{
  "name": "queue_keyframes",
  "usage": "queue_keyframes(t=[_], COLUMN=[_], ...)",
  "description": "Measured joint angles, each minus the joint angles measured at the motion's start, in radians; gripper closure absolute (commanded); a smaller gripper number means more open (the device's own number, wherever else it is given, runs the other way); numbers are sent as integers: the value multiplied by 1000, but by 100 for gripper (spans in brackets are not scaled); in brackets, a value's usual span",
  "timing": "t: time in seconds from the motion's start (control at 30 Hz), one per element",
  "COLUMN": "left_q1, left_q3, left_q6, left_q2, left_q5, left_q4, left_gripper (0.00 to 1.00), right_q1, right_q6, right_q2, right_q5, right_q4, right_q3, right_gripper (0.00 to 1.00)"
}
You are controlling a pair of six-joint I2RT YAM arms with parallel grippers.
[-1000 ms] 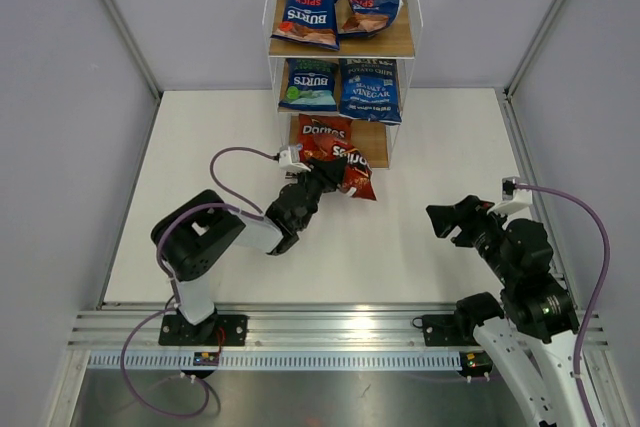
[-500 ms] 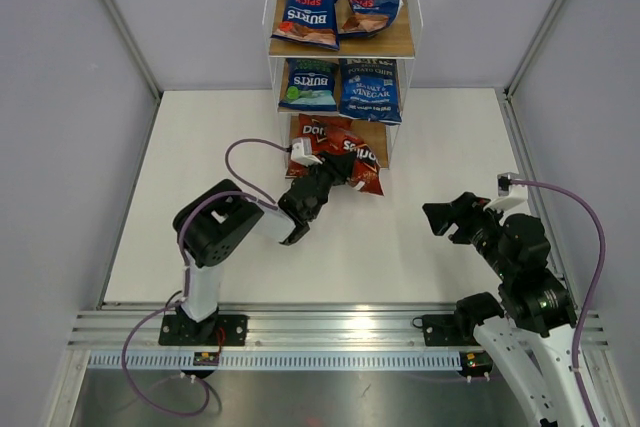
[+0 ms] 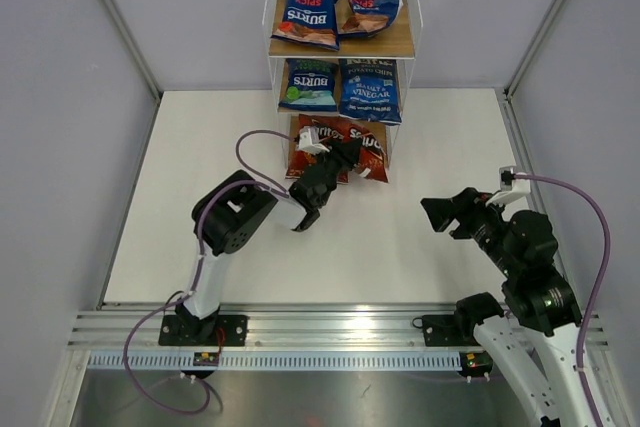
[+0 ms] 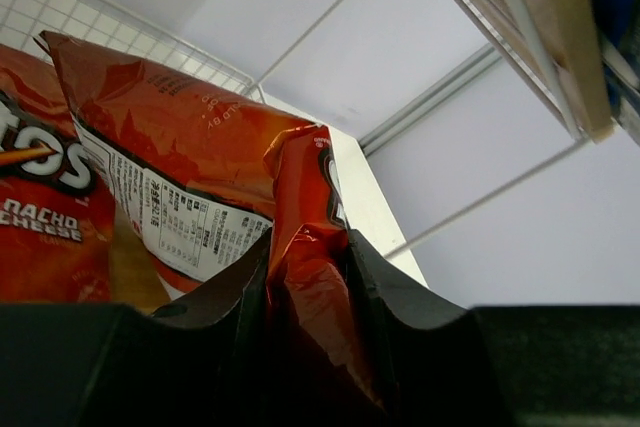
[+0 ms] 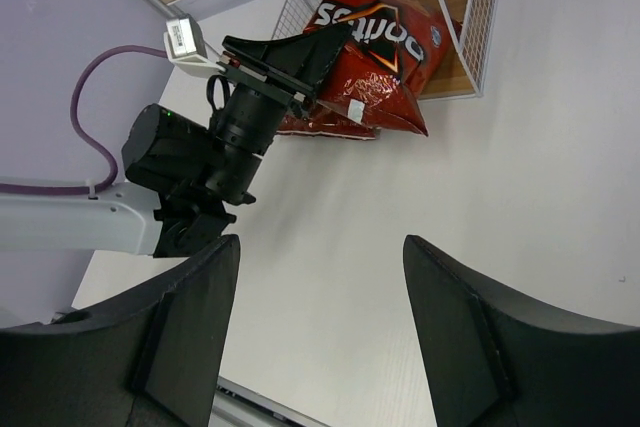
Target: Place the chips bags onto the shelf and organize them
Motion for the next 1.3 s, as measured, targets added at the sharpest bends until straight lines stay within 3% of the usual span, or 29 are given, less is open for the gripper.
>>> queue_keyframes(t=[0.93, 1.3], left_q1=[39, 39], left_q3=[235, 293], left_q6=[-6, -37], left_q2=[189, 191], left_q5=[-50, -145], left_q4=[13, -105], left_gripper=[58, 60], right_q1=[0, 0], right_q6=[-3, -3], right_q2=[51, 38], right_q5=[-66, -67], right_q4=[93, 103], right_q3=[-10, -23], right_gripper=[25, 25])
